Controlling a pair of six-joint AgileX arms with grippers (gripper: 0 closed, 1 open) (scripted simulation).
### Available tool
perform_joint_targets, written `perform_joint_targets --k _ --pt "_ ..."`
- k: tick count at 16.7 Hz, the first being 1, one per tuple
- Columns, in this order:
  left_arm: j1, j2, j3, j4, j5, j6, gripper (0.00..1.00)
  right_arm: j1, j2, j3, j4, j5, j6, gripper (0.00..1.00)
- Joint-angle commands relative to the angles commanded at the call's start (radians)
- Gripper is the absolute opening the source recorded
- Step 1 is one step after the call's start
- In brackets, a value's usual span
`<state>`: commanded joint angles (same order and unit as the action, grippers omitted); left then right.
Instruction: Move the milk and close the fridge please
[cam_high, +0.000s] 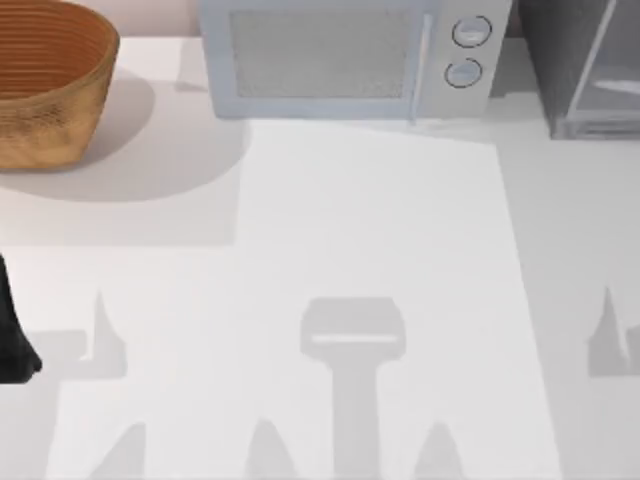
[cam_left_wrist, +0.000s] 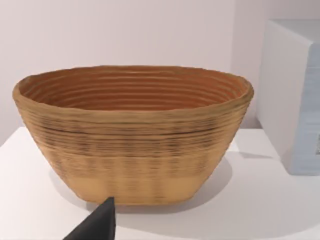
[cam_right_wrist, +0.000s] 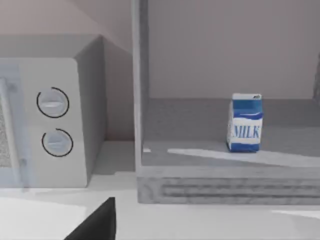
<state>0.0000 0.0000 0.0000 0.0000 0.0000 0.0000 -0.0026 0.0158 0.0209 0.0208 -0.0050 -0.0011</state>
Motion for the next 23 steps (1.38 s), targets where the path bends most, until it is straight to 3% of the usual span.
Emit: perform_joint_targets --k 8,11,15,23 --pt "0.000 0.000 0.000 0.000 0.000 0.000 1.00 -0.001 -0.021 -0.012 -0.032 0.005 0.001 1.00" --pt "0.000 0.000 0.000 0.000 0.000 0.000 1.00 -0.003 -0.091 0.045 -0.128 0.008 0.003 1.00" --pt "0.000 0.000 0.000 0.000 0.000 0.000 1.00 -0.001 -0.248 0.174 -0.400 0.007 0.003 1.00" --pt "0.000 0.000 0.000 0.000 0.000 0.000 1.00 0.006 -0.624 0.482 -1.129 0.004 -0.004 1.00"
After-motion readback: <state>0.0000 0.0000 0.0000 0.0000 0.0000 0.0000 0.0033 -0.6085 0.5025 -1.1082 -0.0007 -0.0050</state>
